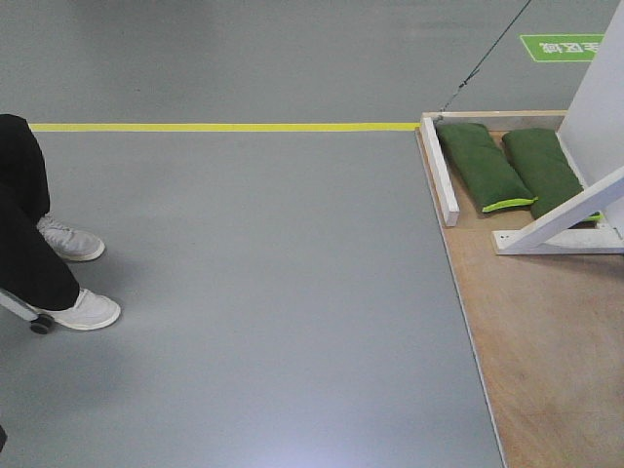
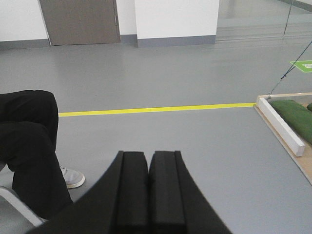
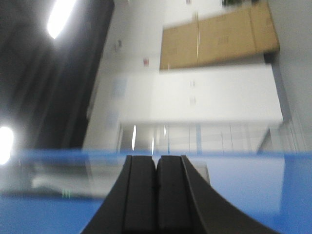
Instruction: Move to blue door and open it
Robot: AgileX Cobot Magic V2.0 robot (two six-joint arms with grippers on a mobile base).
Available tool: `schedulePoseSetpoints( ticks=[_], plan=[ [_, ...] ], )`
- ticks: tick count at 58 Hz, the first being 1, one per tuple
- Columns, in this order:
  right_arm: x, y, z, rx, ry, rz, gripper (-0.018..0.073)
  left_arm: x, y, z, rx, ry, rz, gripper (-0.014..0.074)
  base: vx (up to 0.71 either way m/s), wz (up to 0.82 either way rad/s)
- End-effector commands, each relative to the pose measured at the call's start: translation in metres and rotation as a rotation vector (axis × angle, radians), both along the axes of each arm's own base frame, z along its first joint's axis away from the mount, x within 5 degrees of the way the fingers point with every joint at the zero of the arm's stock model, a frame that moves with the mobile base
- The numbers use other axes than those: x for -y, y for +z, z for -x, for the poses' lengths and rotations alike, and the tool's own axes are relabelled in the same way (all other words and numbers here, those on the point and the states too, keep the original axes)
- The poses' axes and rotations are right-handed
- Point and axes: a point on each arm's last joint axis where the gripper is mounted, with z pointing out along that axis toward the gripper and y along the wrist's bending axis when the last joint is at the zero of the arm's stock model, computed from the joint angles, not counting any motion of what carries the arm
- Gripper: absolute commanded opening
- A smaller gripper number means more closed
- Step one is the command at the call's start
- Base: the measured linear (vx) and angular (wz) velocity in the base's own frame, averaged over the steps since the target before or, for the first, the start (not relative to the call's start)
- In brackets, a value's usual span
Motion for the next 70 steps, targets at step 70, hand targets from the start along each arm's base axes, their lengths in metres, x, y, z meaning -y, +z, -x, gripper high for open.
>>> schedulePoseSetpoints(
  ticks=[70],
  plan=[
    [-0.067,0.074,-0.089,-0.033,0.516,0.300,0.0012,0.001,0.017,0.001,0.124,-0.012,0.009,0.0073,0.00,0.00]
  ],
)
